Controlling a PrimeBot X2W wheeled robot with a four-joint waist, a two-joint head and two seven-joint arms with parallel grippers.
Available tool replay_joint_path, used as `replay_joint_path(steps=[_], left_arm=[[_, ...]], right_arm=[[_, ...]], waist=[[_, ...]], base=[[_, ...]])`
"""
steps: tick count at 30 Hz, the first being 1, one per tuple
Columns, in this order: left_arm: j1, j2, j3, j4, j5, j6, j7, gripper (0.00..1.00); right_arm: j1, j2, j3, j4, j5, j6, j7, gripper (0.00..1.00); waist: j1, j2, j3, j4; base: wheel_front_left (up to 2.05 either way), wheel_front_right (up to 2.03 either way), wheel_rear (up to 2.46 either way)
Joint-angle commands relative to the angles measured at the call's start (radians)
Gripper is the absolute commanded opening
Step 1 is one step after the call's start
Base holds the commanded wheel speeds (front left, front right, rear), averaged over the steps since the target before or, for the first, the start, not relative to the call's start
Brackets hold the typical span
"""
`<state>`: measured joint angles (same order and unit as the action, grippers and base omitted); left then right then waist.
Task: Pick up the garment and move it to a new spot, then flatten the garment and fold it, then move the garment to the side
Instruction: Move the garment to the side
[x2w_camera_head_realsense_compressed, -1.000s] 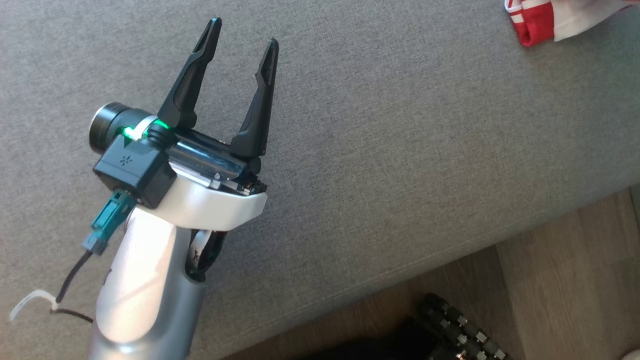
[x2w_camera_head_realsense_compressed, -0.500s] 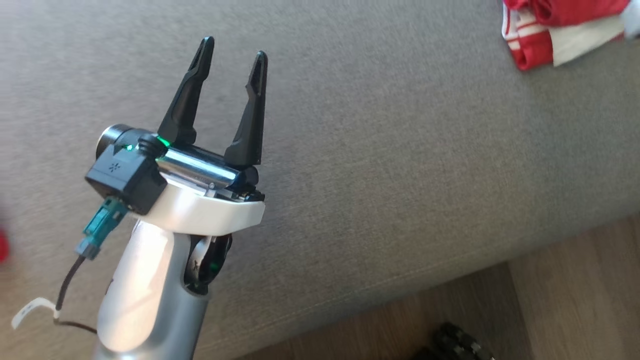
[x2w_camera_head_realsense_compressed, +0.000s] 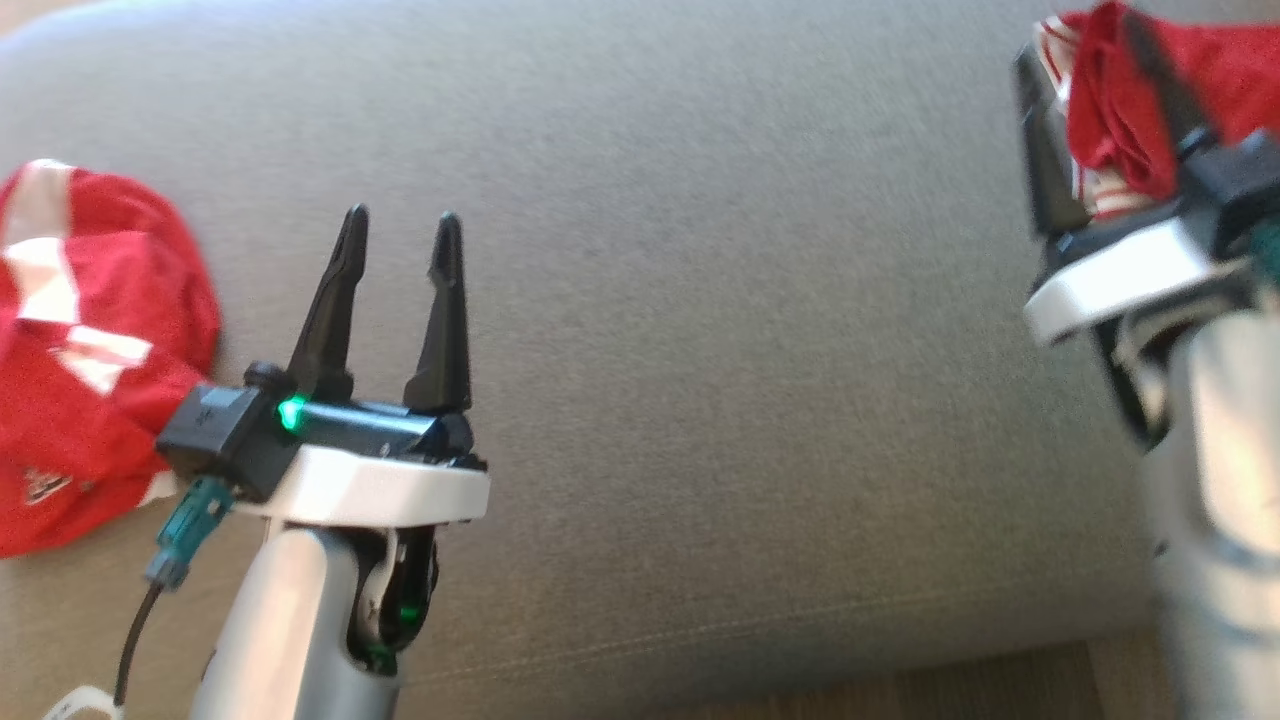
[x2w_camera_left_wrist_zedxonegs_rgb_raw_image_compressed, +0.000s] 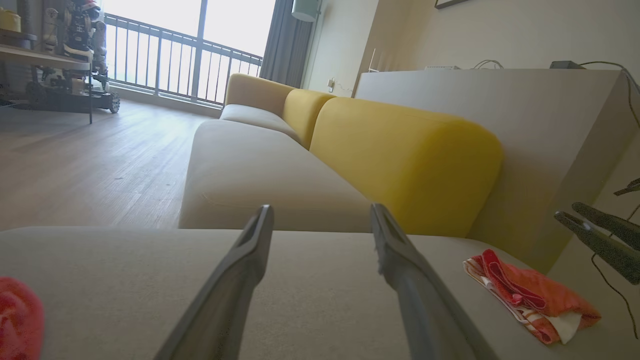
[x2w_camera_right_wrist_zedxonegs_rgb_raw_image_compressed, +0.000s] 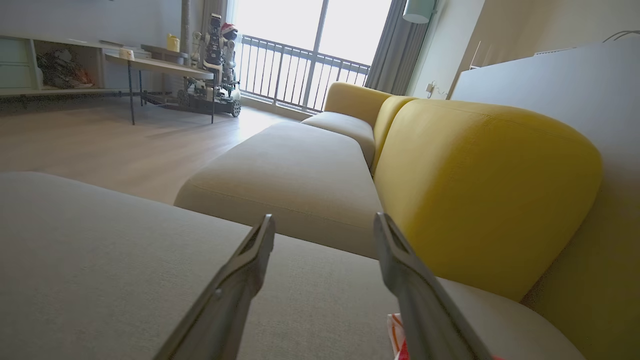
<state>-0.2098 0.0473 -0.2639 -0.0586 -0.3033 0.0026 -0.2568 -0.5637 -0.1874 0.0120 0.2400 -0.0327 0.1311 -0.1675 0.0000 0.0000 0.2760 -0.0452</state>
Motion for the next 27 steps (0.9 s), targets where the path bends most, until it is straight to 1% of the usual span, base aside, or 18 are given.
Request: replay_joint_path(steps=[1,5,9,10,14,19,27], left_arm=[[-0.008,0.003,0.04,-0.028,-0.003,0.005,-0.005,1.0],[0.041,0.003,0.052,-0.014,-0.007,0.015,-0.005,1.0],[0.088,0.003,0.046,0.031,0.002,0.013,-0.005,1.0],[0.103,0.003,0.038,0.047,0.002,0.011,-0.005,1.0],[0.134,0.003,0.037,0.065,-0.01,0.023,-0.005,1.0],[0.167,0.003,0.034,0.07,-0.021,0.033,-0.005,1.0],[0.181,0.003,0.034,0.072,-0.023,0.039,-0.005,1.0]], right_arm=[[0.006,0.017,0.013,-0.038,0.002,0.0,-0.007,1.0],[0.093,0.078,-0.01,-0.048,-0.004,0.0,-0.031,1.0],[0.175,0.116,-0.042,-0.047,0.006,0.0,-0.051,1.0],[0.212,0.127,-0.063,-0.046,0.019,0.0,-0.06,1.0],[0.287,0.136,-0.079,-0.059,0.047,0.0,-0.076,1.0],[0.364,0.137,-0.061,-0.08,0.093,0.0,-0.087,1.0],[0.406,0.137,-0.047,-0.089,0.113,0.0,-0.092,1.0]], waist=[[0.0,0.0,-0.061,0.06],[0.0,0.0,-0.105,0.087],[0.0,0.0,-0.143,0.108],[0.0,0.0,-0.162,0.119],[0.0,0.0,-0.2,0.137],[0.0,0.0,-0.225,0.149],[0.0,0.0,-0.229,0.154]], base=[[0.0,0.0,0.0],[0.0,0.0,0.0],[0.0,0.0,0.0],[0.0,0.0,0.0],[0.0,0.0,0.0],[0.0,0.0,0.0],[0.0,0.0,0.0]])
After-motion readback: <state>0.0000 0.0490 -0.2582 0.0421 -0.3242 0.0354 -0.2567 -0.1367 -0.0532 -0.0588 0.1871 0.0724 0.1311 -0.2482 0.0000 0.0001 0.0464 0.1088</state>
